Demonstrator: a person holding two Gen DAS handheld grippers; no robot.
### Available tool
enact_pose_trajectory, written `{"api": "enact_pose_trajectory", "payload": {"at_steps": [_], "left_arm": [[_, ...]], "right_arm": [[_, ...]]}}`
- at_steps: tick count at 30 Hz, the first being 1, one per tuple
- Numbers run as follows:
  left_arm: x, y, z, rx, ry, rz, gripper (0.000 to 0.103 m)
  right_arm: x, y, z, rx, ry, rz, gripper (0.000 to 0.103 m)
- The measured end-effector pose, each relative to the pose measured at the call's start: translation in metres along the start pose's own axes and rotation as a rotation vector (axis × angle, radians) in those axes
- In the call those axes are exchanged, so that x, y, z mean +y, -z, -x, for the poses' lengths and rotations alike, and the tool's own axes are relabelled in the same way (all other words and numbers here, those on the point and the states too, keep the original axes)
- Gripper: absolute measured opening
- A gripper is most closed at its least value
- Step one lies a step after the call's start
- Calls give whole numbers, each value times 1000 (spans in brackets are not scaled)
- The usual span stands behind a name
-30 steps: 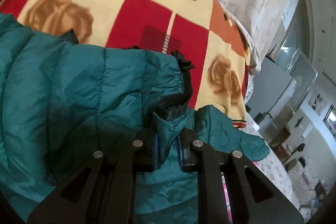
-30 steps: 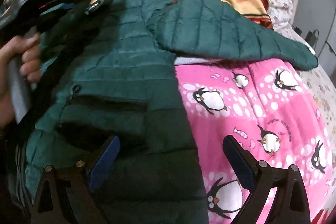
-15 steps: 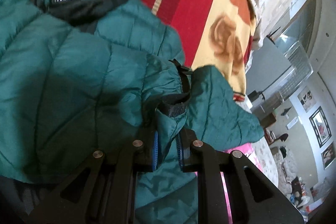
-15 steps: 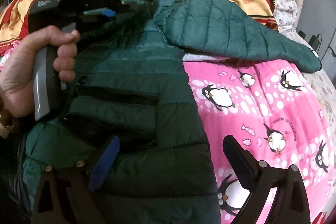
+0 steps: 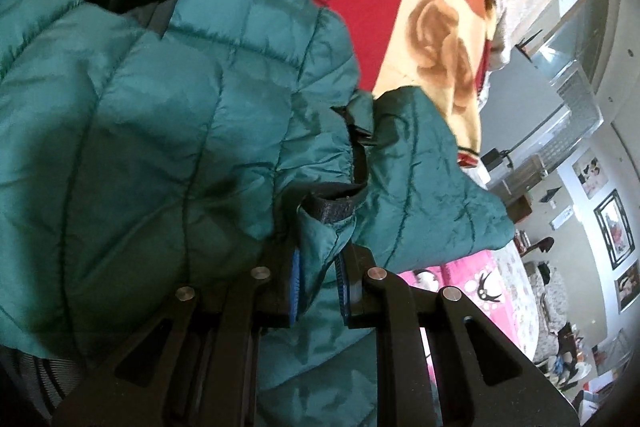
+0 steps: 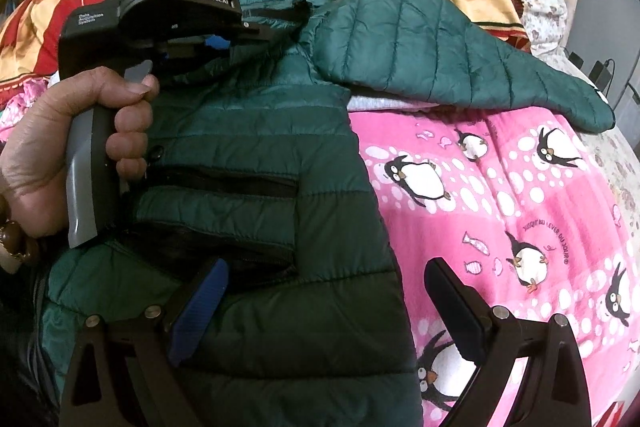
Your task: Fold large clothes
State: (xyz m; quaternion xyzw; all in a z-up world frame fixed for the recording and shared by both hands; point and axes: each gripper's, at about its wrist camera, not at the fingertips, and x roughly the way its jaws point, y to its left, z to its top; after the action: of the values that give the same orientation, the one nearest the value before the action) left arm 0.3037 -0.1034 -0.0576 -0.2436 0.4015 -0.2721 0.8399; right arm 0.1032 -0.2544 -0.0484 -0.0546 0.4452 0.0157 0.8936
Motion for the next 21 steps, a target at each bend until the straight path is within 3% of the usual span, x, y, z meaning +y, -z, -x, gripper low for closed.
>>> {"api": "enact_pose_trajectory", "payload": {"at_steps": [2, 7, 10, 16, 19, 21], "left_arm": [[2, 1, -3, 11, -14, 2, 17], [3, 4, -5, 38, -7, 9, 45], [-1, 6, -3, 37, 0, -9, 55], [-12, 5, 19, 42, 35, 2, 55], [-19, -2, 66, -12, 41, -21, 55], [-15, -10, 108, -82, -18, -38, 55]], "right_arm": [[0, -1, -1, 3, -1, -1, 98], [-1, -2, -1, 8, 0, -9, 98], [1, -1, 3, -2, 14, -6, 98], [2, -7, 17, -70, 26, -24, 98], [3, -18, 36, -162, 9, -74, 98], [5, -26, 48, -227, -9, -106, 98]]}}
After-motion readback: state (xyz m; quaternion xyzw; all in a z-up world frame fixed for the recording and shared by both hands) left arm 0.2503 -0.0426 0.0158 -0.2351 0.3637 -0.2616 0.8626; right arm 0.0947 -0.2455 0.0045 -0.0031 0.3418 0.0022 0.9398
